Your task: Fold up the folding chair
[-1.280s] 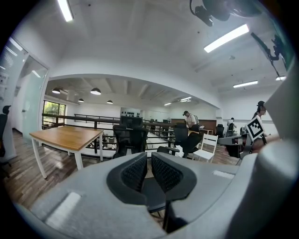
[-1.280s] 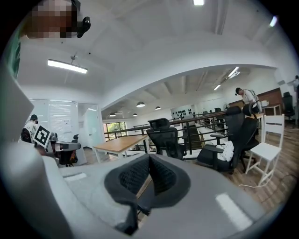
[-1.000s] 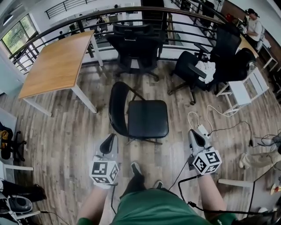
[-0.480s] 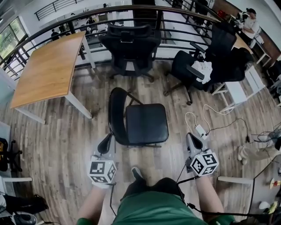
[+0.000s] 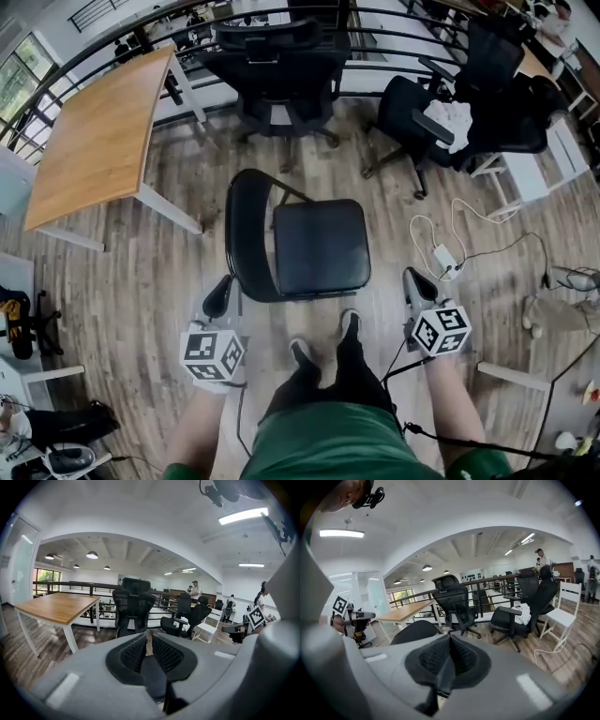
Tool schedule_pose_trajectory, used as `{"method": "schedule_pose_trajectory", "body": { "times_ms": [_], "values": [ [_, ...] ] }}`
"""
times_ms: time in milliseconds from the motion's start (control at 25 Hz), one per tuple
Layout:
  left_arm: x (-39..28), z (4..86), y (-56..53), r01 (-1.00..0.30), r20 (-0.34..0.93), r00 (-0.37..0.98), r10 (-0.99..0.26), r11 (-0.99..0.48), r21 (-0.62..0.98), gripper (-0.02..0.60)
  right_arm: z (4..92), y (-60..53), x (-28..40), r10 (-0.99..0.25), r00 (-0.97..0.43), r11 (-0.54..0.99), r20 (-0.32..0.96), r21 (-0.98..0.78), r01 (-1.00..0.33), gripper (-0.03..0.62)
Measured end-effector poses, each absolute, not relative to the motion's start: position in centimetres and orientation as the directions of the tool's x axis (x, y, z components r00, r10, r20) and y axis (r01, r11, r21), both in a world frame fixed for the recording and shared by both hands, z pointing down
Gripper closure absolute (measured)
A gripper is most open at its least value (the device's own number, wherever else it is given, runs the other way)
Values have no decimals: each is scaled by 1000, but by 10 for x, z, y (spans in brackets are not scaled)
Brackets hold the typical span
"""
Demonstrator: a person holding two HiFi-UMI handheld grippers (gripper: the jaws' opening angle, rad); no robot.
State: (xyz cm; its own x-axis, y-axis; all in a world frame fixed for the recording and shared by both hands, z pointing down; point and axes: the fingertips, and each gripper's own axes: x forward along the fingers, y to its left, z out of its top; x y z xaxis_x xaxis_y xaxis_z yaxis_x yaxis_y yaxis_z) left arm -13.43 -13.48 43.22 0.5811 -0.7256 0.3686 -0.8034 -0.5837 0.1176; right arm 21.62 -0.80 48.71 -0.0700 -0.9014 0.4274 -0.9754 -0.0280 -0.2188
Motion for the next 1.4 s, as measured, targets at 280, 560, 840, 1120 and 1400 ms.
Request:
{"method": "schedule_pose_trajectory", "body": {
  "times_ms": [280, 560, 840, 1120, 1400],
  "values": [
    [-105, 467, -154, -847, 472, 501, -725, -522, 98, 349, 555, -44, 262, -857, -132, -6, 498, -266, -964, 592],
    [-92, 498, -166, -890, 546, 403, -734, -454, 46, 308, 618, -77, 291, -801, -211, 37, 561, -305, -952, 564],
    [-89, 516, -172, -926, 567, 331, -754, -376, 41, 308, 700, -94, 287, -680, -368, 121, 634, -398, -909, 412],
    [-119, 545, -187, -944, 612, 281, -739, -328, 37, 308, 795, -97, 293, -584, -432, -41, 687, -556, -830, 365],
    [-142, 587, -201, -952, 656, 264, -707, -301, 58, 264, 886, -104, 295, -535, -478, -111, 696, -619, -778, 296]
  ]
}}
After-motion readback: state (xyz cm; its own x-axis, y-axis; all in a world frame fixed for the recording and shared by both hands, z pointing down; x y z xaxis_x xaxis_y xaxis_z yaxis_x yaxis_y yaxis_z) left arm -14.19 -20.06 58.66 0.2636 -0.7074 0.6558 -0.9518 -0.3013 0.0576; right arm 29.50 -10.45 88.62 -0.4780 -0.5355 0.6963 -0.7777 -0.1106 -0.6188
